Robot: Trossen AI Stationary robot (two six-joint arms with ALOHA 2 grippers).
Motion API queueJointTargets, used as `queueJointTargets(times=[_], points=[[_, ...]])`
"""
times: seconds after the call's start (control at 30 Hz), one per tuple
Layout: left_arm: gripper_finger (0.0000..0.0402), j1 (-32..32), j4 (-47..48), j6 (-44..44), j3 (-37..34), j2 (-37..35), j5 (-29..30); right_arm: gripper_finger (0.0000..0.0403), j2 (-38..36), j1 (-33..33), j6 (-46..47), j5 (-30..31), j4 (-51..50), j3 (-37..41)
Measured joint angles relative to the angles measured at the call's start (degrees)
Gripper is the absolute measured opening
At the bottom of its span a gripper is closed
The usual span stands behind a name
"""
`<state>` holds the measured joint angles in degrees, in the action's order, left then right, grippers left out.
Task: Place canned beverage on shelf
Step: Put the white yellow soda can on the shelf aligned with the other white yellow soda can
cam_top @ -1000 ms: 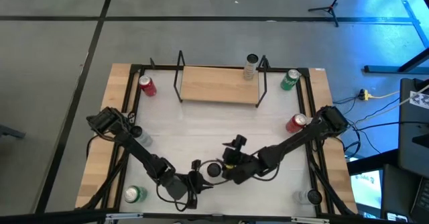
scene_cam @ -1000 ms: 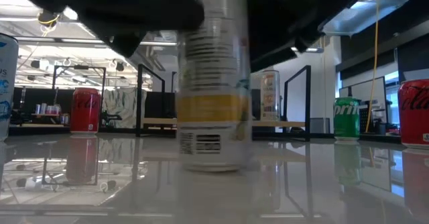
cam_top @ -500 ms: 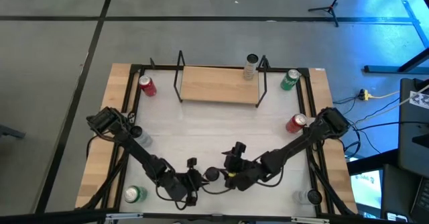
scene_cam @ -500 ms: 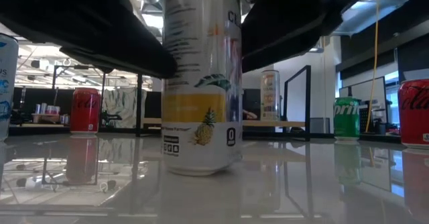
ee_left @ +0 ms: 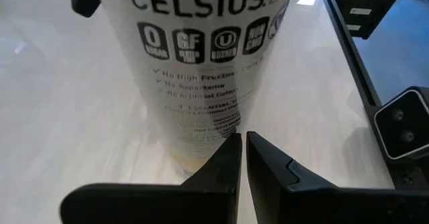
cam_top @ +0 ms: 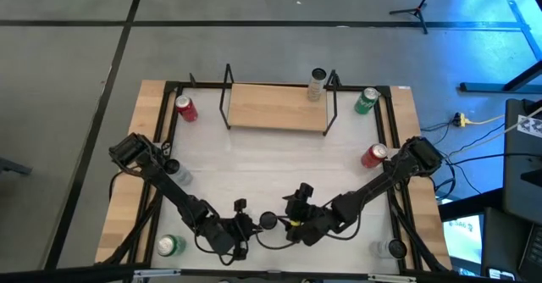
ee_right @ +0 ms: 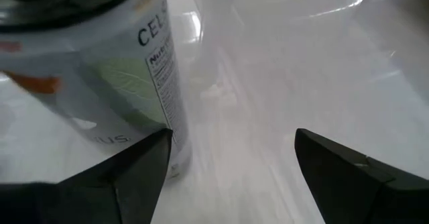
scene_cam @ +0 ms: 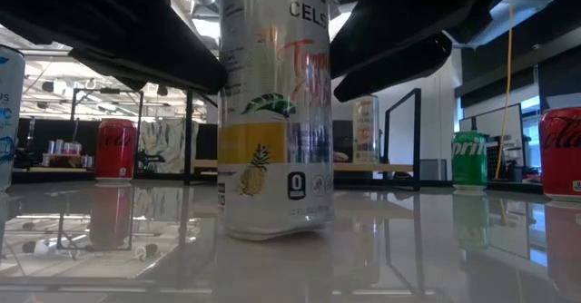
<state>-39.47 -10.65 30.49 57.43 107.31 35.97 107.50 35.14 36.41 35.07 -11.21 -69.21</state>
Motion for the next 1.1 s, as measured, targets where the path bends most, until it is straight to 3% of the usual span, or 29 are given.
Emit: queueJointTargets(times=[0.2, 0.43, 0.77, 1.1], points=[[0.0017, 0.6, 2.3, 0.3, 0.0, -0.2, 1.3, 0.0321, -0.1, 0.2, 0.9, -3.9, -0.5, 0.0], [0.0018, 1.1, 4.2, 0.4, 0.1, -0.4, 7.2, 0.0321, 0.0, 0.0, 0.9, -9.1, 1.3, -0.1], [0.0018, -1.0, 7.5, -1.1, 0.1, -4.1, 3.9, 0.0321, -3.6, 0.2, 1.5, -15.0, -6.1, -3.6], [0.0018, -7.4, 13.9, -1.2, 0.1, -8.1, 9.5, 0.0321, -4.9, 0.1, -4.6, -11.3, -11.5, -13.9]])
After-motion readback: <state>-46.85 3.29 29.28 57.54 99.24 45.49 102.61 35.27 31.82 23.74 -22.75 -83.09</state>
